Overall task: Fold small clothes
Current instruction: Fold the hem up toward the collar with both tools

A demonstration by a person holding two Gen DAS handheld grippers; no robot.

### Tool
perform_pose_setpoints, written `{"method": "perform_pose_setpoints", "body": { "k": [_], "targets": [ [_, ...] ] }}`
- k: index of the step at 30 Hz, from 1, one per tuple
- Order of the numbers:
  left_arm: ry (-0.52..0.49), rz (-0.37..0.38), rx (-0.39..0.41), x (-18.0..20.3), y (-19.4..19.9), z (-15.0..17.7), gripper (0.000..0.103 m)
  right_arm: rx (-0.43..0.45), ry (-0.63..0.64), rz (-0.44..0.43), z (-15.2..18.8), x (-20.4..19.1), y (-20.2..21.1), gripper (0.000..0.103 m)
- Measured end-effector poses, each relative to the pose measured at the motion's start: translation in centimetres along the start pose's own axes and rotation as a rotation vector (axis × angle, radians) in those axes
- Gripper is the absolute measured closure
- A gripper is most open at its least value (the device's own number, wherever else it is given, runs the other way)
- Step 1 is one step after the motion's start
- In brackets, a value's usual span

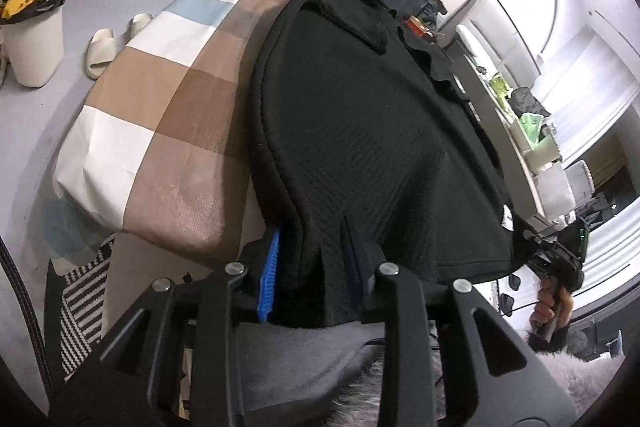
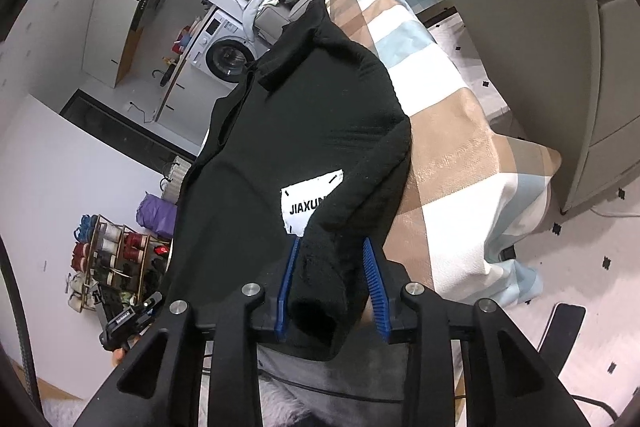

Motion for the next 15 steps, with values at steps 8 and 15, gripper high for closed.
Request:
{"method": "perform_pose_setpoints", "body": {
  "k": [8,15],
  "targets": [
    [0.0,0.031,-0.019,0.2,-0.7,-0.4,0.079,-0.002,0.006,-0.001,0.0,0.1,0.3,0.069],
    [-0.009,0.007,0.029,1.5,-2.2,-2.2,0.088,0.016,0.032,0.004,-0.4,-0.1,-0.2,0.069]
  ]
}}
Point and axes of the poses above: each gripper's, at about its wrist camera, not at the fingertips, and y roughly against the way its jaws point, x to its right, z to its underside, the point moved 4 cm from there along -y, roughly the way its jaws point, and after that the axes turned 10 degrees about -z, right-handed, at the moved point
